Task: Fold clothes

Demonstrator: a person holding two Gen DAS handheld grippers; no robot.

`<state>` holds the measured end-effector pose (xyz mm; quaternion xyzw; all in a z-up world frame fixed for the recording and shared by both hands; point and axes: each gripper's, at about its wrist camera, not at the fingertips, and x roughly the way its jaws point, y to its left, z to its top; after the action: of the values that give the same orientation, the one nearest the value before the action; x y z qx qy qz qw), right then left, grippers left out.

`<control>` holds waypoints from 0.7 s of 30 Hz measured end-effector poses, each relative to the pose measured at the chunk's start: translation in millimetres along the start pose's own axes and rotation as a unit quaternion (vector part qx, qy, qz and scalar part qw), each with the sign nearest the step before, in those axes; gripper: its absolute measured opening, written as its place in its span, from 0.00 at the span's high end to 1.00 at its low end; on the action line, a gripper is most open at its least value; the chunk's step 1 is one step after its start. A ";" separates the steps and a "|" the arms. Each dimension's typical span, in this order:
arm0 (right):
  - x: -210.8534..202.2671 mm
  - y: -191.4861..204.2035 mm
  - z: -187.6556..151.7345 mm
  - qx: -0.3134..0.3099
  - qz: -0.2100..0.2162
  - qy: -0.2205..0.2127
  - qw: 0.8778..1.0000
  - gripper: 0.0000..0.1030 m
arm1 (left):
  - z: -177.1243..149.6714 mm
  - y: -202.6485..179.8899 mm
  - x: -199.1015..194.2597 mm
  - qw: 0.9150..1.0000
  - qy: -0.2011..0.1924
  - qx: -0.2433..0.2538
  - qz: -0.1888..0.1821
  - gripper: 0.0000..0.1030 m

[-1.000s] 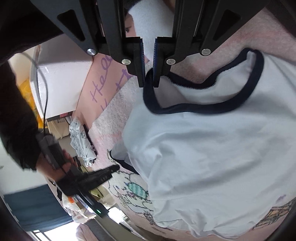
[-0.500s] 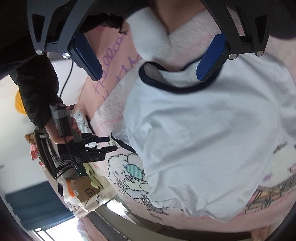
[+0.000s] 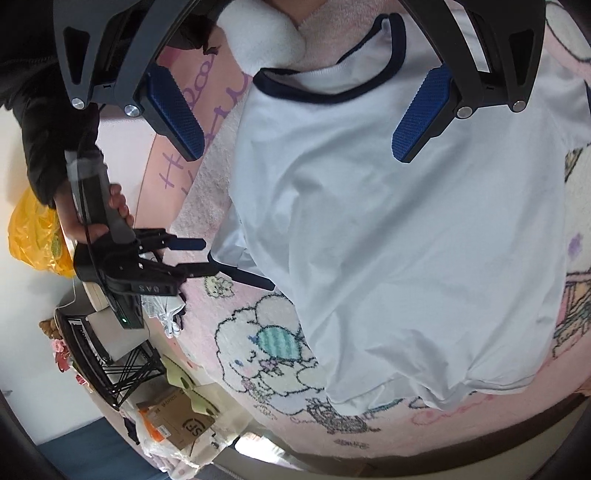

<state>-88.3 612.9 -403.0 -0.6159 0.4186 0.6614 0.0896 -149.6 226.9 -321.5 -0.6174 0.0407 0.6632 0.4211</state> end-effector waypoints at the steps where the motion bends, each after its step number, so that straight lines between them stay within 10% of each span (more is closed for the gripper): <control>1: 0.5 -3.2 0.0 0.005 0.005 0.000 1.000 0.42 | 6.9 -0.6 2.2 1.000 0.001 0.005 0.001 0.00; 12: 7.8 6.5 -86.7 0.045 0.072 -0.005 0.996 0.42 | 106.8 -16.6 47.9 0.995 0.017 0.009 -0.093 0.00; 21: 10.1 -19.4 -104.3 0.081 0.107 -0.008 0.991 0.42 | 157.4 -23.1 107.1 0.970 0.035 -0.081 -0.225 0.00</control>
<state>-1.2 551.9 -409.2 -0.5528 0.5334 0.6362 0.0713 -246.5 386.5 -365.2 -0.6656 -0.1384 0.5304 0.5065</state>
